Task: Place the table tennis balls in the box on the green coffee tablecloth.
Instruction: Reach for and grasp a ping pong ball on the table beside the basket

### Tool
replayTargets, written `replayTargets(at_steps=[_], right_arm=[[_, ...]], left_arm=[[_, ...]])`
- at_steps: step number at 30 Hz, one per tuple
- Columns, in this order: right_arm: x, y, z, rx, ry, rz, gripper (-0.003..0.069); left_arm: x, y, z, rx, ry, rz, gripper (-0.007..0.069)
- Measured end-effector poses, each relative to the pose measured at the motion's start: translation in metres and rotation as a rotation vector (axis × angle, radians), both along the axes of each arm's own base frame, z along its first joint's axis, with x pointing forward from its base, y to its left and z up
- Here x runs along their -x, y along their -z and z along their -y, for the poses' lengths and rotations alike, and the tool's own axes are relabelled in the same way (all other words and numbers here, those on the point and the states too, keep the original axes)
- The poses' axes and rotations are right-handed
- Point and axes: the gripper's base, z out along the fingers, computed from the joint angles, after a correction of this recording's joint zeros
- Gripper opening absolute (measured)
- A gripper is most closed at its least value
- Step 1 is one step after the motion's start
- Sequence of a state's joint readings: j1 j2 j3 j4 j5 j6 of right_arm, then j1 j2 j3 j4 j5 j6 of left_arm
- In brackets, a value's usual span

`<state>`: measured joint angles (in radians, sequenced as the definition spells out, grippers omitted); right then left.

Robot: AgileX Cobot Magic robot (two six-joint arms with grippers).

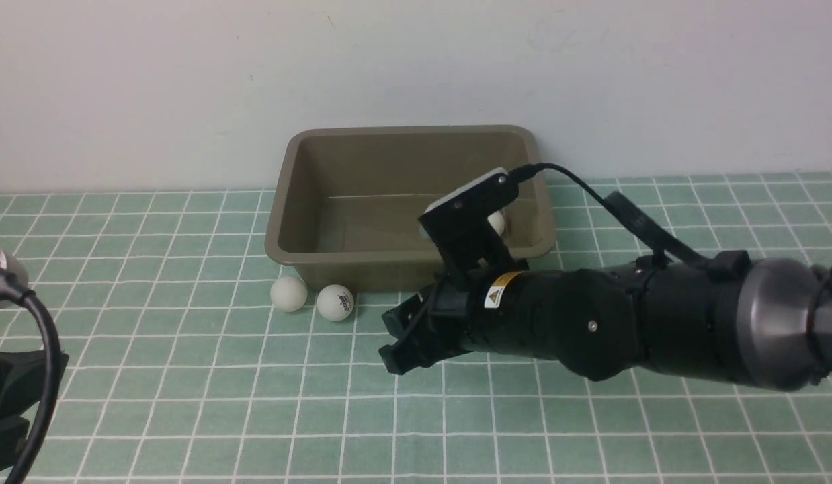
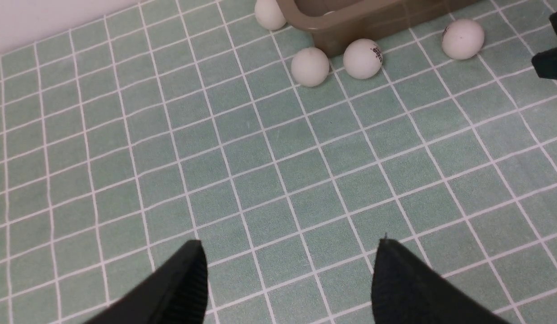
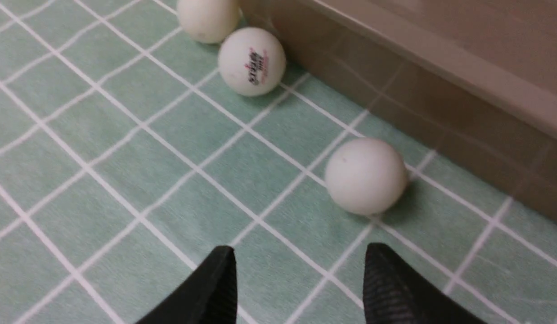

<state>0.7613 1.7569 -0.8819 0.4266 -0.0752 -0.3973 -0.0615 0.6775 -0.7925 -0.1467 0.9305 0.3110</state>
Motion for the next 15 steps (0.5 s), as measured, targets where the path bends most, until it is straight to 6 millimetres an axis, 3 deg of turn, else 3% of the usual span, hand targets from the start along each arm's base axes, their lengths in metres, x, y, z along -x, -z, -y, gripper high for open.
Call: replayTargets(at_steps=[5,15], right_arm=[[0.009,0.016,0.018,0.006,0.029,0.124,0.0357],[0.007,0.016,0.013,-0.045,-0.007,0.206,0.0357]], left_arm=[[0.000,0.000,0.000,0.000,0.000,0.003,0.0440],[0.000,0.000,0.000,-0.001,-0.001,0.004,0.0440]])
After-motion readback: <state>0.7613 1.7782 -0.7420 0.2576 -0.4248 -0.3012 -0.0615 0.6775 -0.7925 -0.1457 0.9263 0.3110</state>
